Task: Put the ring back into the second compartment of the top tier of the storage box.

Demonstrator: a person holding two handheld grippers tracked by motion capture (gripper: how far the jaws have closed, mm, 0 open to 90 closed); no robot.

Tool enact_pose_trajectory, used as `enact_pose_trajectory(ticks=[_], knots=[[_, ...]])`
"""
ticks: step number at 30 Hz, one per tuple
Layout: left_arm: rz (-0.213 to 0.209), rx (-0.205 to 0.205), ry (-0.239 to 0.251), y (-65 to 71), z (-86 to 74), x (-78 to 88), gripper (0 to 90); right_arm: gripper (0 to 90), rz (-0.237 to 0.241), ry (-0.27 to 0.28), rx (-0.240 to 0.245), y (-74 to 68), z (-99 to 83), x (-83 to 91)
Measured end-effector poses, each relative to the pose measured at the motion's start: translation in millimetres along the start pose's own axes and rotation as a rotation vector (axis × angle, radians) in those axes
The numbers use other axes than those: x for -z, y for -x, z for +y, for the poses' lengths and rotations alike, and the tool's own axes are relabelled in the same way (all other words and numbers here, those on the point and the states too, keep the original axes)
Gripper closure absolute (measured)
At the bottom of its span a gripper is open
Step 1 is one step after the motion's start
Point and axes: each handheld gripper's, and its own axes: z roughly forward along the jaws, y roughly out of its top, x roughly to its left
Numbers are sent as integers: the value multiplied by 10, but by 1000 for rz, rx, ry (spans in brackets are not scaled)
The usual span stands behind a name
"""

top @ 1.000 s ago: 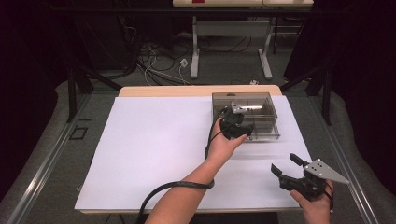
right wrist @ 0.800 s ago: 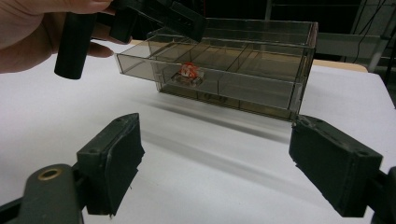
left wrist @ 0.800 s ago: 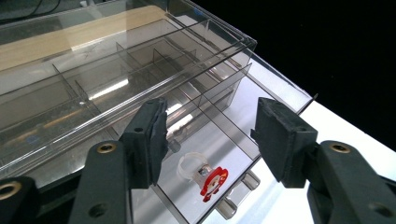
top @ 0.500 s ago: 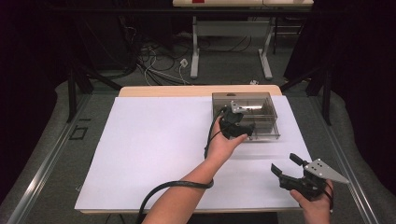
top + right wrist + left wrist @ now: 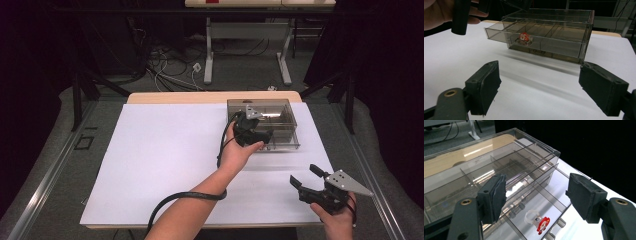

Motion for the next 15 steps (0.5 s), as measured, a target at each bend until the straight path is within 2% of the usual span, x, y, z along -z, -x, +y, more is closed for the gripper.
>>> enact_pose_trajectory(ticks=[4,6,7,9,15], knots=[[-11,16,-20,1,12,21,296,163,-3,-6,-8,1,-1,19],[-21,32,-22,-9,15,38,262,164,-1,-1,-6,7,2,21],[-25,39,-27,-17,20,63,217,164,1,-2,-4,-1,0,13],[-24,35,-21,-29,26,87,178,163,2,14,0,-5,-4,-1],[-35,35,-13,-49,54,149,123,163,12,1,1,-4,6,-4]])
